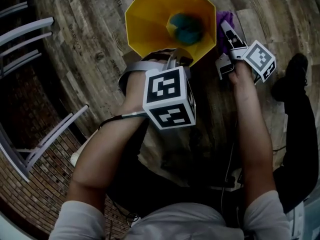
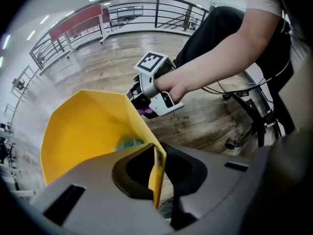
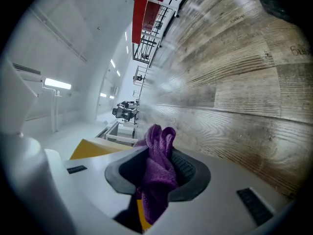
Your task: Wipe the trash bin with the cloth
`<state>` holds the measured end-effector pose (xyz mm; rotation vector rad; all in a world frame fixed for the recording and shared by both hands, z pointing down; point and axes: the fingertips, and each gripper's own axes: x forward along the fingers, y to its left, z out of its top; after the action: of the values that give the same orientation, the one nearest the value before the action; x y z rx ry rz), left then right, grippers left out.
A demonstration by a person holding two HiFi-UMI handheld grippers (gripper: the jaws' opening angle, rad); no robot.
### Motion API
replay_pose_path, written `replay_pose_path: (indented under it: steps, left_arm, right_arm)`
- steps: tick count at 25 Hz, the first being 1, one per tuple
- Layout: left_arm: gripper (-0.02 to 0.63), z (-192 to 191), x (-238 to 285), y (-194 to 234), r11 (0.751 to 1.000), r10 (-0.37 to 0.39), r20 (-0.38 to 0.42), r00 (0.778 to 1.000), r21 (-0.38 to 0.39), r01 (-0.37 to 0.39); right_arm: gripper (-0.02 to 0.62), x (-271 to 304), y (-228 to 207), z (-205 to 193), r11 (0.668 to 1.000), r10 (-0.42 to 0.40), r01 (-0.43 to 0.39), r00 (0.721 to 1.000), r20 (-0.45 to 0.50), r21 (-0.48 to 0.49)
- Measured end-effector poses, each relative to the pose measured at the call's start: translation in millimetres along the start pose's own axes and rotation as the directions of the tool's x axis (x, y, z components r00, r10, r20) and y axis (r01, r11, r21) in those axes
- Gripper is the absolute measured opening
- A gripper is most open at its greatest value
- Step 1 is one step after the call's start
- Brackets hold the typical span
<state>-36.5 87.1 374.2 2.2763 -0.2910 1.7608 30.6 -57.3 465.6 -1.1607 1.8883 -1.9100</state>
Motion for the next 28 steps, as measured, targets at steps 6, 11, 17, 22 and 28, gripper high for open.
replay_pose_path:
  steps: [6, 11, 17, 22, 28]
  left_arm:
    - [0.031, -2.8, 1.7, 3.3, 1.0, -0.007, 0.01, 1.0, -0.001, 0.007]
    - [0.031, -3.6, 2.1, 4.1, 1.0, -0.006, 0.016, 1.0, 0.004, 0.006]
    - [0.031, -2.2, -0.5, 4.8, 1.0, -0.006, 0.02, 1.0, 0.009, 0.006]
    - [0.031, -2.4, 1.7, 4.2, 1.0, -0.003, 0.025, 1.0, 0.006, 0.002]
    - [0.031, -3.0, 1.6, 2.8, 1.0, -0.002, 0.031, 1.0, 0.0, 0.002]
  right_arm:
    - [0.115, 23.9, -22.9, -5.3, 0.999, -0.041, 0.039, 0.998, -0.039, -0.037]
    - [0.115, 35.3, -40.6, -8.4, 0.996, -0.065, 0.062, 0.997, -0.047, -0.069]
    - [0.115, 46.5, -60.8, -13.0, 0.989, -0.117, 0.11, 0.991, -0.071, -0.1]
    - [0.115, 58.4, -85.5, -20.2, 0.975, -0.179, 0.165, 0.98, -0.09, -0.151]
    - [0.115, 67.7, -113.5, -28.6, 0.927, -0.297, 0.261, 0.949, -0.102, -0.269]
